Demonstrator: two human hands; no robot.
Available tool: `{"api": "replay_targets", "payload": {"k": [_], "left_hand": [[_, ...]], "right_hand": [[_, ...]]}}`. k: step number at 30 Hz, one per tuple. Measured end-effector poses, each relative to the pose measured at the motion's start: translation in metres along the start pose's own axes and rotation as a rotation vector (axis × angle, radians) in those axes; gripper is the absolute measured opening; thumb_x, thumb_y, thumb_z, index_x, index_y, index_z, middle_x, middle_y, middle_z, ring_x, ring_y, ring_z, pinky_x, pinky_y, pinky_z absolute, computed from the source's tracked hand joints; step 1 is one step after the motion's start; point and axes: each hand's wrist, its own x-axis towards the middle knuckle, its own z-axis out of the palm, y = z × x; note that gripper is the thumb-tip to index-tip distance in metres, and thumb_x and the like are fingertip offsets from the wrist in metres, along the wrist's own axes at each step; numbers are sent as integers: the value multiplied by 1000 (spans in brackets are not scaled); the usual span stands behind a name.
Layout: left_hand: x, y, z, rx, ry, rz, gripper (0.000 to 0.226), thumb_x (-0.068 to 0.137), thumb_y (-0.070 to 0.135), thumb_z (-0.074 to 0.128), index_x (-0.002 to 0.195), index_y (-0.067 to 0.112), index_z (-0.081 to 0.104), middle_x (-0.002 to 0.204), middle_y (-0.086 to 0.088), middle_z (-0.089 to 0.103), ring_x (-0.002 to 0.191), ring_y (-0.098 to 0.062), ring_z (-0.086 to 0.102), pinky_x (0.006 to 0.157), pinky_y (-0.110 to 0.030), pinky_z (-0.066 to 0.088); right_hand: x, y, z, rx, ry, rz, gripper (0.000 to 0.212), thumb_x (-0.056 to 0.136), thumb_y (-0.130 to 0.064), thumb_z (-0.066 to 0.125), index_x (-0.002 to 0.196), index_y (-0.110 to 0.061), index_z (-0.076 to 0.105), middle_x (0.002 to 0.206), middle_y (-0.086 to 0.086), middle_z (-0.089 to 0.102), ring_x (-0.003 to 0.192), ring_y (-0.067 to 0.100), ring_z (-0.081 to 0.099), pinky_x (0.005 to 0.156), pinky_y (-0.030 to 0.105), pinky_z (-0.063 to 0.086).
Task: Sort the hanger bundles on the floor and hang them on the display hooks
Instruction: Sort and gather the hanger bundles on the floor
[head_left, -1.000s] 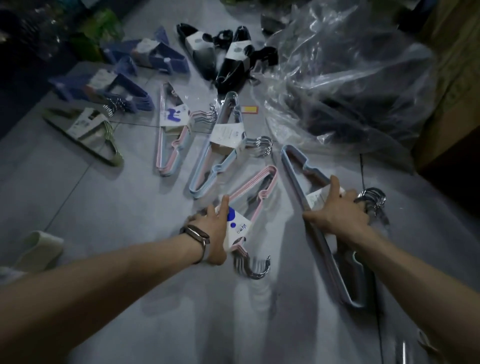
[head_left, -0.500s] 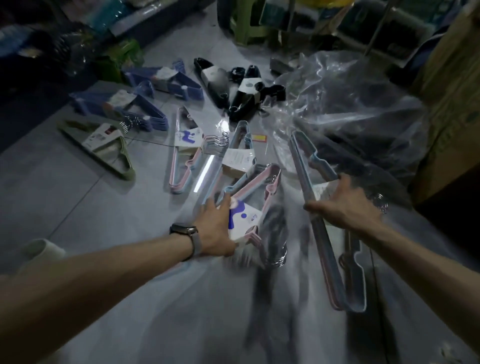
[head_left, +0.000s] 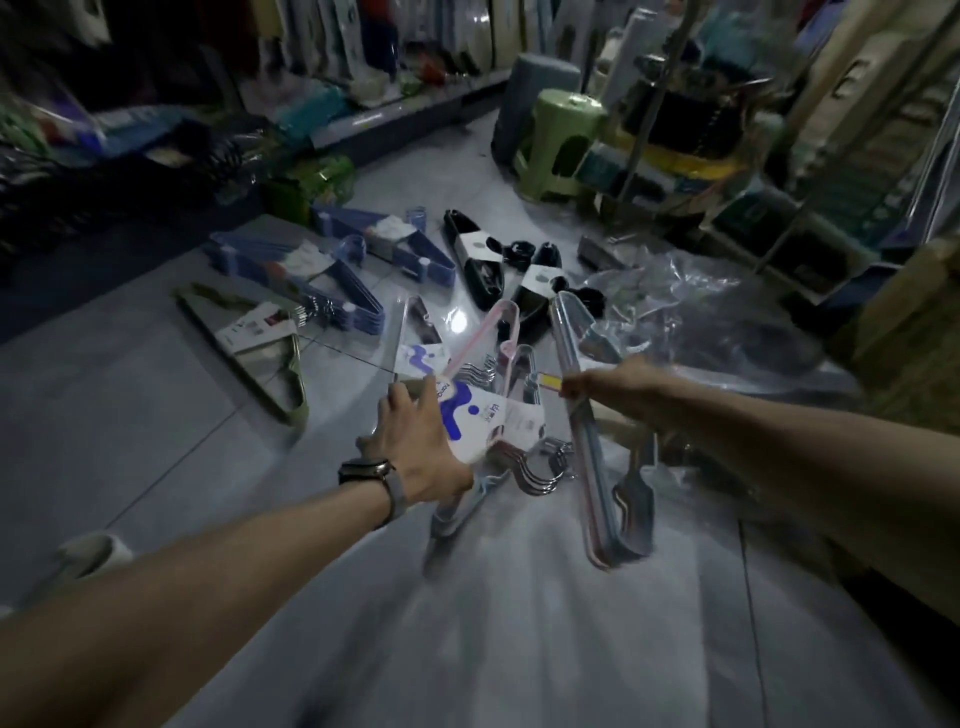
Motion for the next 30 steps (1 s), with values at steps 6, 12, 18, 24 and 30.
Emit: {"api": "replay_targets", "payload": {"k": [6, 12, 18, 24, 30], "left_hand": [[23, -45, -20, 128, 76, -98, 123, 48, 57, 84, 149, 25, 21, 133, -14, 33, 130, -37, 38, 97, -54, 51], [12, -97, -16, 112, 95, -247, 133, 38, 65, 78, 153, 31, 20, 133, -11, 34, 128, -36, 40, 93, -57, 51], [8, -125, -12, 76, 158, -263, 124, 47, 43, 92, 151, 33, 25, 127, -5, 35, 120, -28, 43, 87, -47, 54], [13, -110, -12, 47, 190, -222, 118, 49, 41, 93, 148, 32, 28, 122, -2, 33, 120, -27, 43, 86, -40, 51], [30, -72, -21, -9, 174, -211, 115, 52, 37, 95, 147, 25, 32, 134, -10, 35, 121, -32, 47, 89, -39, 51]], "right_hand": [[35, -30, 74, 209, -58, 77, 122, 75, -48, 87, 160, -1, 14, 143, 21, 47, 124, 36, 53, 70, 30, 43], [73, -41, 117, 284, -67, 224, 138, 51, -60, 87, 156, -17, 7, 144, 24, 39, 127, 44, 49, 98, 53, 51], [101, -46, 150, 328, 23, 275, 148, 43, -56, 91, 157, -21, 4, 155, 25, 29, 137, 49, 38, 105, 59, 48], [84, -51, 151, 162, 21, 235, 137, 52, -60, 91, 156, -16, 14, 141, 24, 33, 126, 45, 42, 94, 59, 55], [116, -20, 150, 266, -100, 128, 112, 46, -70, 73, 141, -20, 40, 128, 20, 55, 94, 44, 68, 61, 63, 60]]}}
